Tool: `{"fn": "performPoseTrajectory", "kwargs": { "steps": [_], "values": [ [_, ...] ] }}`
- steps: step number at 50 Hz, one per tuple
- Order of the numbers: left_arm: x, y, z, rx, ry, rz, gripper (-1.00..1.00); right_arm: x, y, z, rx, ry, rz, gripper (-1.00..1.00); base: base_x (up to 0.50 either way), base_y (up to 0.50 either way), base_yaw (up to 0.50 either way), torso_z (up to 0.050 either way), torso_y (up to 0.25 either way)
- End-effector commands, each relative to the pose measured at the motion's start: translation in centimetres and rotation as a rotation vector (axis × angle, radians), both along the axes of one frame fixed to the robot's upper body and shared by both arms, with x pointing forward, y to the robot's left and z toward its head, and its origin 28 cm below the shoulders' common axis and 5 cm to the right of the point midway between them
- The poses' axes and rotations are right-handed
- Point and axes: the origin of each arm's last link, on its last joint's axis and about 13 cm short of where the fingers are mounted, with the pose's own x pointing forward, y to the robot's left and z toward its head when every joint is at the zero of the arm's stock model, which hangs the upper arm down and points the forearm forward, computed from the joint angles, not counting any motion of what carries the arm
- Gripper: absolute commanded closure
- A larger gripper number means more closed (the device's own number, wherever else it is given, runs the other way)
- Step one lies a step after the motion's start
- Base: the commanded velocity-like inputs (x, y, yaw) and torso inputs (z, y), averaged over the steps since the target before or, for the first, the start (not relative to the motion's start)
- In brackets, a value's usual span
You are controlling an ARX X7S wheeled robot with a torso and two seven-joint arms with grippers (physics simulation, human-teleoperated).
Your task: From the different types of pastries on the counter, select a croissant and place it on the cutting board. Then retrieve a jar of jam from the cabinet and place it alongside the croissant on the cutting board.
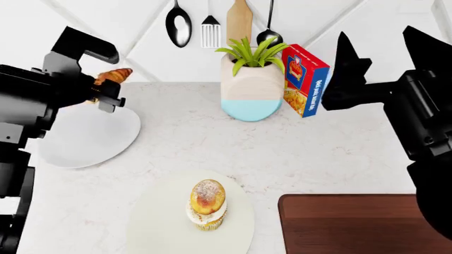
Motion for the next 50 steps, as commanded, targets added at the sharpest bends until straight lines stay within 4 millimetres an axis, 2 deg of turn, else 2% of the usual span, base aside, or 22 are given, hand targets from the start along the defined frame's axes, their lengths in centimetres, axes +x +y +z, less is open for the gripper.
{"fn": "performPoseTrajectory", "kwargs": {
  "steps": [1,17,24,35,50],
  "values": [
    [-2.0,-2.8,2.3,0.032,-0.050,-0.171,1.00,-0.4,-0.3,0.6,0.008,-0.017,-0.008,-1.00,0.00,0.00,0.00,0.000,0.000],
    [-4.6,-7.4,3.7,0.095,-0.076,-0.458,1.00,-0.4,-0.4,0.3,0.017,-0.018,-0.012,-1.00,0.00,0.00,0.00,0.000,0.000],
    [-5.4,-8.8,4.3,0.061,-0.112,-0.565,1.00,-0.3,-0.3,0.2,0.019,-0.018,-0.011,-1.00,0.00,0.00,0.00,0.000,0.000],
    [-5.7,-11.5,3.8,0.068,-0.084,-0.717,1.00,-0.3,-0.3,0.4,0.026,-0.024,-0.009,-1.00,0.00,0.00,0.00,0.000,0.000],
    [-6.9,-13.9,3.1,0.098,-0.062,-0.870,1.00,-0.3,-0.3,0.7,0.033,-0.033,-0.006,-1.00,0.00,0.00,0.00,0.000,0.000]
  ]
}}
